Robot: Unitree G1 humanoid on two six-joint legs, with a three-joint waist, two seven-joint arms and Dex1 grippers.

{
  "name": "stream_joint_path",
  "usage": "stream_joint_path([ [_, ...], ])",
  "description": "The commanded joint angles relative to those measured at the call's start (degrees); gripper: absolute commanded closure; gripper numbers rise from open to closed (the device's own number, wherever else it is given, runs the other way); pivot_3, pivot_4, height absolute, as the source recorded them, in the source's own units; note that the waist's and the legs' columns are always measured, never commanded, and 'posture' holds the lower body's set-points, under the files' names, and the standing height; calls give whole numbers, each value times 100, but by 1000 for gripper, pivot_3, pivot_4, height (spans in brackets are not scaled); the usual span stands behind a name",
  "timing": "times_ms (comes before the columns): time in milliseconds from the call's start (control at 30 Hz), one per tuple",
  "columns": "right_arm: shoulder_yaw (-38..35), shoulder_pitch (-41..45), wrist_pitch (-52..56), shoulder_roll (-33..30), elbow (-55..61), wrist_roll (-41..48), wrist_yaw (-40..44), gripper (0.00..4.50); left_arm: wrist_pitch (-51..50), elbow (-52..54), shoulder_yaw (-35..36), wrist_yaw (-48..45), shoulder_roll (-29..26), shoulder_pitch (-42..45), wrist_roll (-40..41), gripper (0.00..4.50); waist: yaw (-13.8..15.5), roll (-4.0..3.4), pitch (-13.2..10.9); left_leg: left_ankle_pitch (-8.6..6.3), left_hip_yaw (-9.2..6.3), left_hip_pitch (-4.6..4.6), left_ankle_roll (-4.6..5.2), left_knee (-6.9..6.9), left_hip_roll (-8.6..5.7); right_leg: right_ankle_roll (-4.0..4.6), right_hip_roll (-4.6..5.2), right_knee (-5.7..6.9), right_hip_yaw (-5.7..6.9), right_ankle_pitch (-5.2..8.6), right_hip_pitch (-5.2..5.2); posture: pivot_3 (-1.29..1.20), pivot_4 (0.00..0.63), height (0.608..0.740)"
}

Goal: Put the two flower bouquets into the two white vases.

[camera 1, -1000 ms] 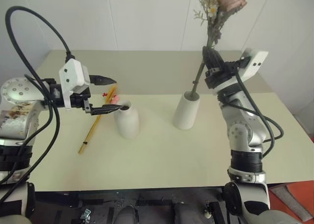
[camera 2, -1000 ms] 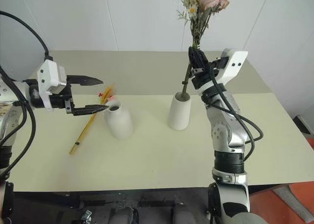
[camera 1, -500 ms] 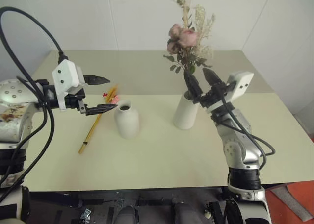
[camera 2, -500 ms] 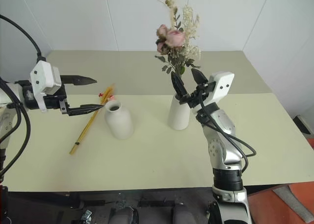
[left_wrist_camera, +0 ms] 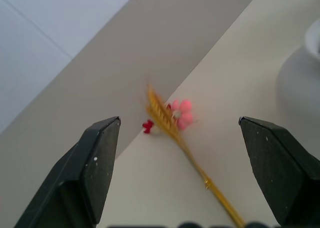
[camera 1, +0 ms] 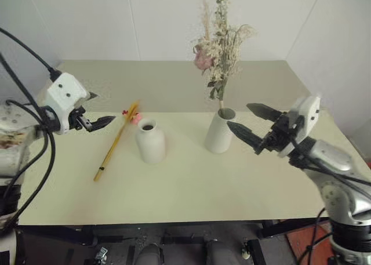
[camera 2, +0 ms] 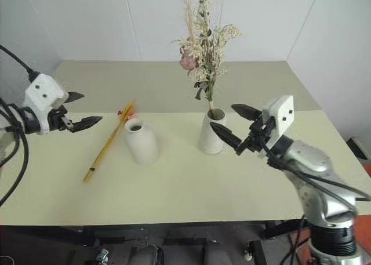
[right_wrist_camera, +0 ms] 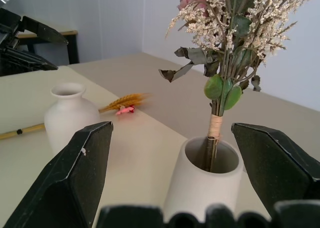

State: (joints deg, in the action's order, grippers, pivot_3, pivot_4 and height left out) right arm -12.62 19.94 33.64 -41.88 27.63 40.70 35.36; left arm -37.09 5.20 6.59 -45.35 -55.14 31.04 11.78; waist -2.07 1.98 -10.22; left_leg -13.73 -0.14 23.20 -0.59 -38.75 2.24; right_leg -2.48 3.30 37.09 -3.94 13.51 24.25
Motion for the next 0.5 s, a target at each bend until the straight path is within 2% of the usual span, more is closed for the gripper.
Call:
stream_joint_path([
  [33,-173,213,56,-395,355,53,256,40,-709,143,-322,522,183,253,-302,368,11,3,-1,0,0,1,0,0,-2,0,1,0,0,0,1,0,150,740],
  [233,-13,838,492,-586,753,374,108,40,-1965,-529,-832,738,618,787,-368,368,-20,5,-1,0,-4,1,0,0,-2,-1,-1,2,-1,0,3,0,150,740],
  [500,90,981,834,-765,920,462,120,40,-2249,-1748,-1397,665,964,1450,-543,368,14,7,0,0,-5,7,0,-2,-9,-1,5,0,-1,0,5,0,150,740],
])
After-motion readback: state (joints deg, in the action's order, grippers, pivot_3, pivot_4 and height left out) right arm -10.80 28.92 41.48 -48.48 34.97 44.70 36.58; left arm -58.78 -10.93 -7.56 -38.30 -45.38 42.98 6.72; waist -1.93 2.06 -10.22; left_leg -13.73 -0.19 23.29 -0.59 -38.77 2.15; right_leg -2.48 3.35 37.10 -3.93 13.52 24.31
